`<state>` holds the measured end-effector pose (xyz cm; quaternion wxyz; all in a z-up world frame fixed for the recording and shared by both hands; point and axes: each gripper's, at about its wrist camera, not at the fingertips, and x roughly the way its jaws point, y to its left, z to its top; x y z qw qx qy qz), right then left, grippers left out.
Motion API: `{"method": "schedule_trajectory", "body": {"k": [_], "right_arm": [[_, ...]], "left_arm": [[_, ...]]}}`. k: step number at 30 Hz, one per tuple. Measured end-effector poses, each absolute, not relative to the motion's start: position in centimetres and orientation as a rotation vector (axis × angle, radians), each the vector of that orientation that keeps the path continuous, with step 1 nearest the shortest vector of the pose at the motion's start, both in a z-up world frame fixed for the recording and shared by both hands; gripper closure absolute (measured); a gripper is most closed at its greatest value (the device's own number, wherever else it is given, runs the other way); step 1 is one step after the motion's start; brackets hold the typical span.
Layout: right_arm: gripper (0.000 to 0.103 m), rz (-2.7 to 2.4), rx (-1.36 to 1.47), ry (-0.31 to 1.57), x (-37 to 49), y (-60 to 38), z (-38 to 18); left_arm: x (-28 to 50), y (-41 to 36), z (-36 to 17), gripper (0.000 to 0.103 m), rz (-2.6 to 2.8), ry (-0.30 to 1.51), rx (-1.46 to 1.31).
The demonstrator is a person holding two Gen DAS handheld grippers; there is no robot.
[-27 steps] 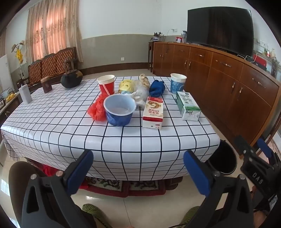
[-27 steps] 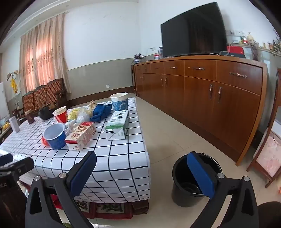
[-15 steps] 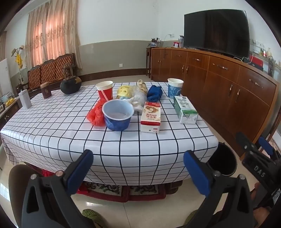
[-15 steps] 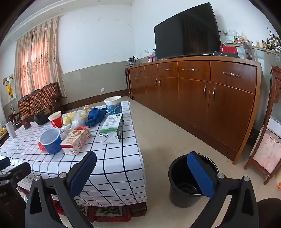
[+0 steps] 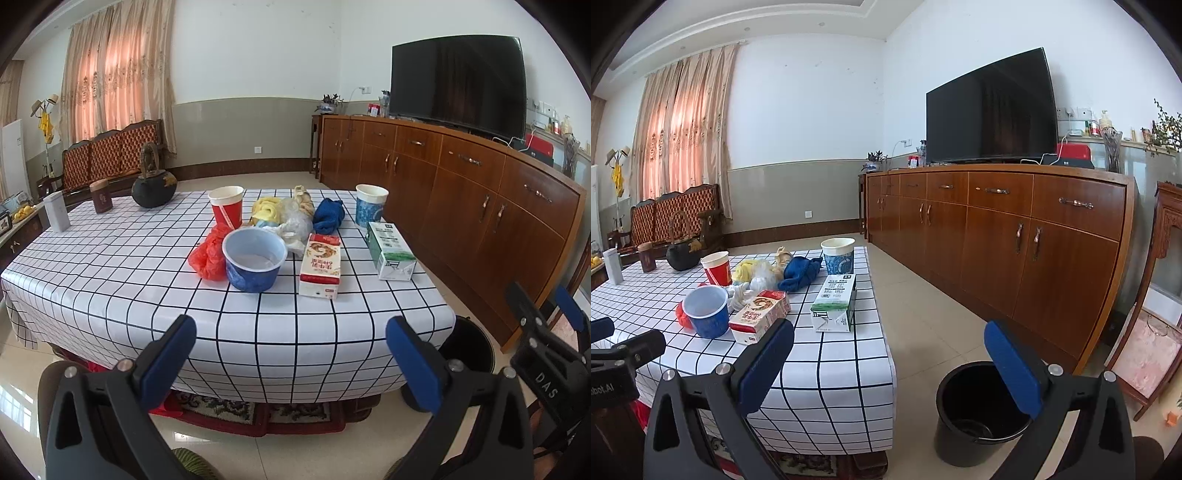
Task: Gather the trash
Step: 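Move both grippers toward the table of trash items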
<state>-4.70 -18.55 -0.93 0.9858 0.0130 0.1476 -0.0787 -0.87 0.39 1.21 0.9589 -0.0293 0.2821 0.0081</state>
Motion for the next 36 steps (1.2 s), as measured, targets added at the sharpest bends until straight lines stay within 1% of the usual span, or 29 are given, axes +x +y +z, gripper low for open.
{"method": "schedule_trajectory", "body": {"k": [17, 36], "right_arm": [[0.0, -0.174, 0.077, 0.321, -4.1, -19.7, -1.5], [0.0, -0.171, 0.071, 0.332, -3.9, -19.7, -1.7]], "left_arm": [[-1.5, 0.0, 1.4, 0.0, 0.014, 0.525, -0.034], [-1.5, 0.0, 1.1, 0.0, 0.017, 0.535, -0.033]]}}
